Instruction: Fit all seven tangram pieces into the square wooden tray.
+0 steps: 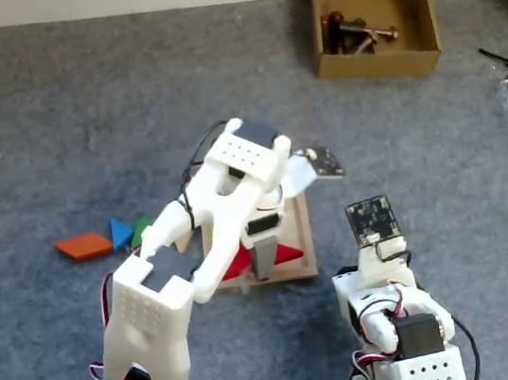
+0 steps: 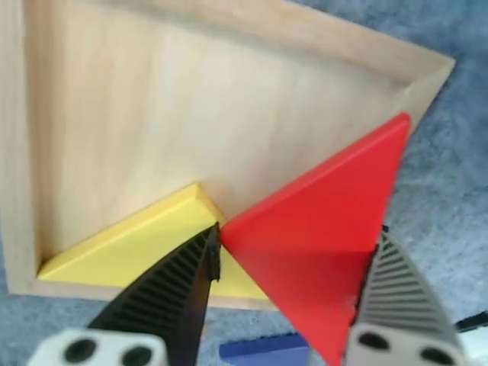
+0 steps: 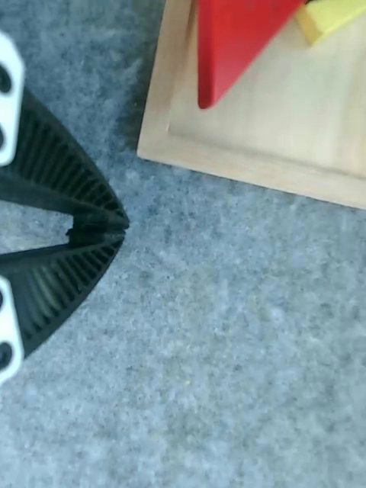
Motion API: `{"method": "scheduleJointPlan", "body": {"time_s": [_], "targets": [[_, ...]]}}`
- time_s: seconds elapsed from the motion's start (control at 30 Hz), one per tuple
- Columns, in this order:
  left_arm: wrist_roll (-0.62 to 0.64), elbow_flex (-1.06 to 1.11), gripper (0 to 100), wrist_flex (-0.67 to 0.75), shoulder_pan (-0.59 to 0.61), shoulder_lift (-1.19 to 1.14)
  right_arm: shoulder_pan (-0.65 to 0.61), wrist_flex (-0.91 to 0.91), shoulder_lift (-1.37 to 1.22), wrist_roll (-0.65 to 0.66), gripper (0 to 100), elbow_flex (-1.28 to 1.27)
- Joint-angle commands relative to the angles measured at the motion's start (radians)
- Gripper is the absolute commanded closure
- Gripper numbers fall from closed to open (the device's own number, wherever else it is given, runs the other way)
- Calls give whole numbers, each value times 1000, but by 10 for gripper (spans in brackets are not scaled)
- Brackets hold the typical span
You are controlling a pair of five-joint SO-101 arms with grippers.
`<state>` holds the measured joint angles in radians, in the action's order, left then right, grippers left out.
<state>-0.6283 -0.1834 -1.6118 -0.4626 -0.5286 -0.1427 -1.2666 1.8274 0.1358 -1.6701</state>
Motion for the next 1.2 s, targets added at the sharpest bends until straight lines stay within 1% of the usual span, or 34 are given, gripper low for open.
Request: {"method": "scheduleJointPlan", "body": {"time_s": [0.0,0.2,0.3,0.43,0.53,0.73,1.07,1.17], "targets": [[-9,-8,729,-14,5,62,-10,18,8,-8,993,-117],[-11,-8,729,-14,5,68,-10,18,8,-8,993,-117],[-11,-10,729,-18,-15,71,-10,18,8,-8,993,-117],[-11,-48,729,-80,-58,71,-10,18,8,-8,993,-117],[-11,-120,729,-126,-58,71,-10,18,8,-8,993,-117],[-8,-156,727,-127,-24,64,-10,18,8,-8,993,-117],[-6,-157,726,-124,-24,62,-10,18,8,-8,993,-117],[-2,-153,729,-86,-22,62,-10,18,8,-8,993,-117]]}}
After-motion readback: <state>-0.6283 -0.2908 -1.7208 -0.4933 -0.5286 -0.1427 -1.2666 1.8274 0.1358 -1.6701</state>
